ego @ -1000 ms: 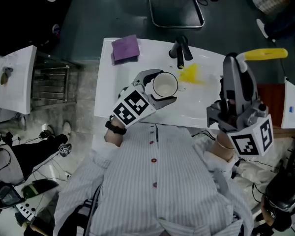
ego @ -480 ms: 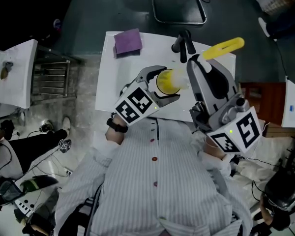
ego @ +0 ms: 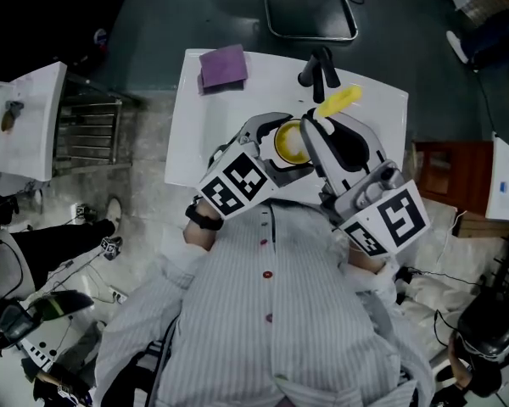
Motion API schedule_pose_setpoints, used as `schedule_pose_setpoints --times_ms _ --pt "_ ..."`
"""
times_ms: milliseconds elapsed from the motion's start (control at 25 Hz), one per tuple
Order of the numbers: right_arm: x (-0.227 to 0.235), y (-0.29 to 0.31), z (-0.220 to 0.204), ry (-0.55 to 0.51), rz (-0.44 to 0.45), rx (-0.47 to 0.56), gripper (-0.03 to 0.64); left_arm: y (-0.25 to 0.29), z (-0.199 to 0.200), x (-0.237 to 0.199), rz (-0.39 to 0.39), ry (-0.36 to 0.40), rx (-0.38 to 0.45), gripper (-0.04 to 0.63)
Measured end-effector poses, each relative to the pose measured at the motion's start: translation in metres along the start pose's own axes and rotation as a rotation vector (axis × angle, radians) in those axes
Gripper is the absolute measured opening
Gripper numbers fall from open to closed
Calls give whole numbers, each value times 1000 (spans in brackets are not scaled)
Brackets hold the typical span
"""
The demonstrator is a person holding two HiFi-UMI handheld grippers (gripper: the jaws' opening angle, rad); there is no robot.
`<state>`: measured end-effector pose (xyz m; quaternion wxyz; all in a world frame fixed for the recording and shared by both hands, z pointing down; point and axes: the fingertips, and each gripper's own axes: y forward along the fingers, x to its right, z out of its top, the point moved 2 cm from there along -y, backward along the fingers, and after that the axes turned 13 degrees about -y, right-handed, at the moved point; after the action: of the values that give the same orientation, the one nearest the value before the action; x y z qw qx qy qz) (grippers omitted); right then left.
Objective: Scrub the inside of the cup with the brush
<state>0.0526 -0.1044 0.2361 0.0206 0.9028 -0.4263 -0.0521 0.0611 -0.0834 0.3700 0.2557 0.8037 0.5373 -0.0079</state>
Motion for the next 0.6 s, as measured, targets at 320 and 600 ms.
schedule_pose_setpoints --times_ms 320,600 --pt "-35 9 -2 1 67 -15 58 -1 -8 0 16 -16 -22 402" --pt "-17 29 -4 3 79 -36 58 2 -5 10 -16 9 -7 402"
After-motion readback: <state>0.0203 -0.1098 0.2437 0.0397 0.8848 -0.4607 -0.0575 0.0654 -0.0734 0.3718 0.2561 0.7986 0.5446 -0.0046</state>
